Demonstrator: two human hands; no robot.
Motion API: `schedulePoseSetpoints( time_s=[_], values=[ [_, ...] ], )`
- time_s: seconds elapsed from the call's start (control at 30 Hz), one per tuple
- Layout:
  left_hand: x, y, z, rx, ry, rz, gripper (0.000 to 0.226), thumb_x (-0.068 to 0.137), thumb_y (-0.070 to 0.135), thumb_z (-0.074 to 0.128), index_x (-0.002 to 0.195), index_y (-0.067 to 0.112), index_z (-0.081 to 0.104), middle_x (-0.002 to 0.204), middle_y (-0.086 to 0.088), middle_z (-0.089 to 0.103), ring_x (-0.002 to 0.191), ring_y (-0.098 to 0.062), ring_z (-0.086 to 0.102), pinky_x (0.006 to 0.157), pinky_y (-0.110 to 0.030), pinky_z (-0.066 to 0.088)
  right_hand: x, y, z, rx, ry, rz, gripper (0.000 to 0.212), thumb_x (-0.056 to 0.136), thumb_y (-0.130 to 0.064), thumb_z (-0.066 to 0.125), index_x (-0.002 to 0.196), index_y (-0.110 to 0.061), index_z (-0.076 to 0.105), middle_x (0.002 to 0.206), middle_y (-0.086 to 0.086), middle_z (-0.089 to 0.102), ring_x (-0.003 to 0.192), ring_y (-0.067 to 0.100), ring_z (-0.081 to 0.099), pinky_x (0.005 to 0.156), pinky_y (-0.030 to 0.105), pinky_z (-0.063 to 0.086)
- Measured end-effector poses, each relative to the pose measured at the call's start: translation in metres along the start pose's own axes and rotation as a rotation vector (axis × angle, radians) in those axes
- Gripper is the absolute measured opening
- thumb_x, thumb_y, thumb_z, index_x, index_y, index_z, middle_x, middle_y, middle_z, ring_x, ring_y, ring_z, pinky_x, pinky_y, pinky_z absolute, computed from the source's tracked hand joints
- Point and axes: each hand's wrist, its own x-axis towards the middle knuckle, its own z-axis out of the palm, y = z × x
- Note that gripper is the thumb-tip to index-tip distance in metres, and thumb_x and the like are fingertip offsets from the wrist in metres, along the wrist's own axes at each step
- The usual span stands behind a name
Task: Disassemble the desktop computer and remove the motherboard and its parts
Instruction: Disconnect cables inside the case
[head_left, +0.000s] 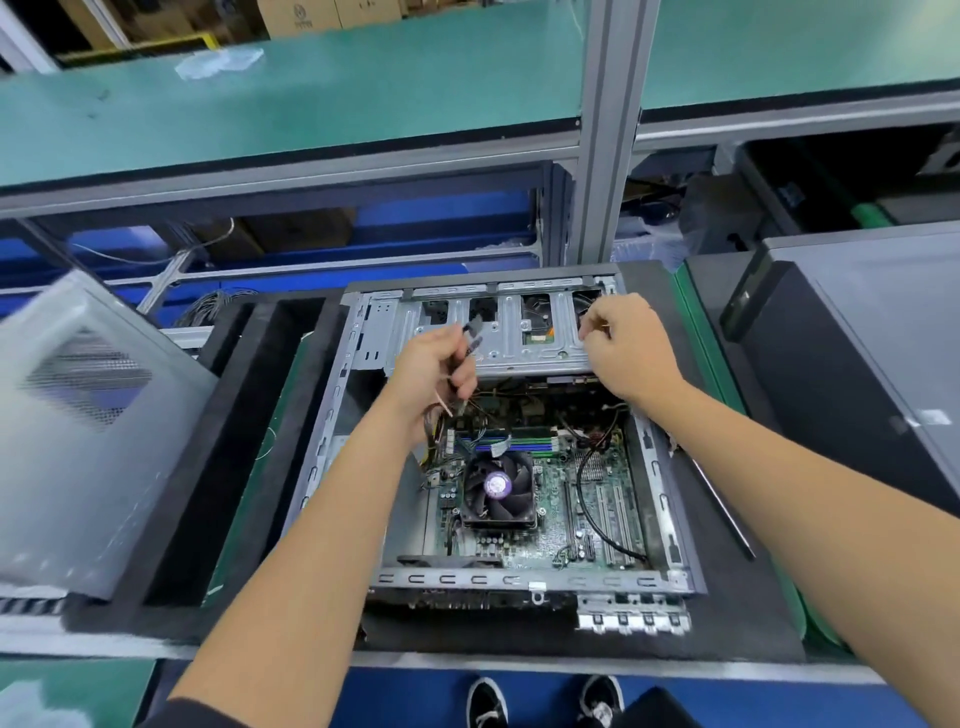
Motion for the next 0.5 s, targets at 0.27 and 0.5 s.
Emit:
schedulePoseSetpoints(
  time_s=[0.27,0.5],
  values=[
    [-0.007,-0.003,-0.027,0.402,-0.083,-0.029,0.045,0.098,0.031,0.045,0.054,0.019,0.041,0.04,-0.007,0.038,0.043,-0.024,0.049,0.059,-0.032,0.043,-0.019,-0.022,0.0,-0.274,-0.425,-0.318,0.009,0.077,-0.006,0.053,0.072,-0.013,0.056,0.067,0.005,0.06,0.065,0.025,0.053,0.06,0.034,0.047],
    [-0.008,-0.007,-0.034,0.931,-0.149,-0.13,0.049,0.092,0.059,0.047,0.095,0.012,0.06,0.046,-0.002,0.058,0.06,-0.018,0.07,0.079,-0.03,0.044,-0.003,-0.019,-0.005,-0.374,-0.414,-0.319,0.009,0.079,-0.009,0.052,0.073,-0.014,0.056,0.07,0.003,0.061,0.069,0.024,0.053,0.056,0.029,0.037]
  ],
)
